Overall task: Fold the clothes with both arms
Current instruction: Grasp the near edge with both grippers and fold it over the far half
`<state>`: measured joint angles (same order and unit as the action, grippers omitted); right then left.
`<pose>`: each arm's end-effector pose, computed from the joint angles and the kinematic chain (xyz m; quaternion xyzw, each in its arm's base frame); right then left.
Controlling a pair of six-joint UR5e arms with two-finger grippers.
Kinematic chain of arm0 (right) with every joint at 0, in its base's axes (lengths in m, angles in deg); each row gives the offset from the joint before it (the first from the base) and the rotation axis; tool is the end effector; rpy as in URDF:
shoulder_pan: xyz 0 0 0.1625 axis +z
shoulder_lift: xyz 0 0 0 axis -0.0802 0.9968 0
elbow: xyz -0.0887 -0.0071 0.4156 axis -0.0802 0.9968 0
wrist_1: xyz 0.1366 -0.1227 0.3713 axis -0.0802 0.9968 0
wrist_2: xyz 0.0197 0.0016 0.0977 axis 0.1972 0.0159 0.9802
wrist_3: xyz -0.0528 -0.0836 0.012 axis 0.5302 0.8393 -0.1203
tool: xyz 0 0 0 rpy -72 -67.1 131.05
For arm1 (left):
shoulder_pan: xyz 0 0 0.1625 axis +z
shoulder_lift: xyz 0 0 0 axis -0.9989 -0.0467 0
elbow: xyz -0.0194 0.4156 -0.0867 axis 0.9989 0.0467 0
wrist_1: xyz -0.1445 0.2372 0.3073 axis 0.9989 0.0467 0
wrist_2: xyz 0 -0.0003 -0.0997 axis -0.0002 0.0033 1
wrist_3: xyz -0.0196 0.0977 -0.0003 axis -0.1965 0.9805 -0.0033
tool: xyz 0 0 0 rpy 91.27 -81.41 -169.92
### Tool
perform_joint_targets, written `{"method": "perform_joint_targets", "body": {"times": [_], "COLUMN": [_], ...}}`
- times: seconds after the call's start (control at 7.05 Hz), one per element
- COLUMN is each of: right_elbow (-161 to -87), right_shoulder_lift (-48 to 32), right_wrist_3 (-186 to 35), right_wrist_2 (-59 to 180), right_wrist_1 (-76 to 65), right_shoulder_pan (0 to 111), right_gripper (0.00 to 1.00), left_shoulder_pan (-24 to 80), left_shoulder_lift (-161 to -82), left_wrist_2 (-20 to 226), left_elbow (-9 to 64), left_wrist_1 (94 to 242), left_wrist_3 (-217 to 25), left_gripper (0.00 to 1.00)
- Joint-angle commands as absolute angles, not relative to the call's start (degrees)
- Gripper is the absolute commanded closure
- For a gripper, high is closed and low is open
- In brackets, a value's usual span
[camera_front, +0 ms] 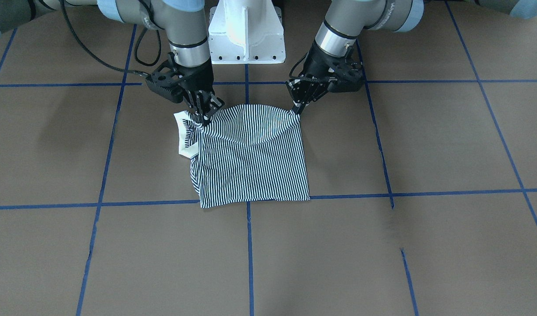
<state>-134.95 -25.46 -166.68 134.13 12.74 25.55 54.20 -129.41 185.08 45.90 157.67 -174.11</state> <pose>-0.4949 -0.4281 0.1884 -0.0108 -0.3957 0.3511 0.8486 0.4399 -0.4179 0.2082 0.0371 0.5259 -0.2015 0.8255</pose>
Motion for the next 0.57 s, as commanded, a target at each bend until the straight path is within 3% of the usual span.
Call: {"method": "perform_joint_targets", "body": {"times": [0.0, 0.14, 0.28, 0.43], "right_elbow": [-119.7, -108.9, -99.6, -99.3], "right_shoulder_lift": [-29.8, -32.9, -37.3, -37.7], "right_wrist_3": [-165.5, -164.8, -163.7, -159.9], "right_wrist_2": [137.1, 137.5, 138.8, 143.2], "right_wrist_1": [3.6, -4.2, -8.6, -8.6], "right_shoulder_pan": [29.7, 32.0, 34.6, 37.4], "right_gripper": [1.00, 0.72, 0.01, 0.00], "left_shoulder_pan": [50.6, 47.8, 45.6, 44.3], "left_shoulder_lift": [-133.4, -136.5, -139.3, -139.1], "left_wrist_2": [184.9, 184.8, 184.5, 184.9], "left_elbow": [32.5, 23.1, 13.4, 12.6], "left_wrist_1": [165.6, 169.9, 176.9, 180.8], "left_wrist_3": [-169.7, -164.2, -159.0, -158.7], "left_gripper": [1.00, 0.97, 0.53, 0.51]}}
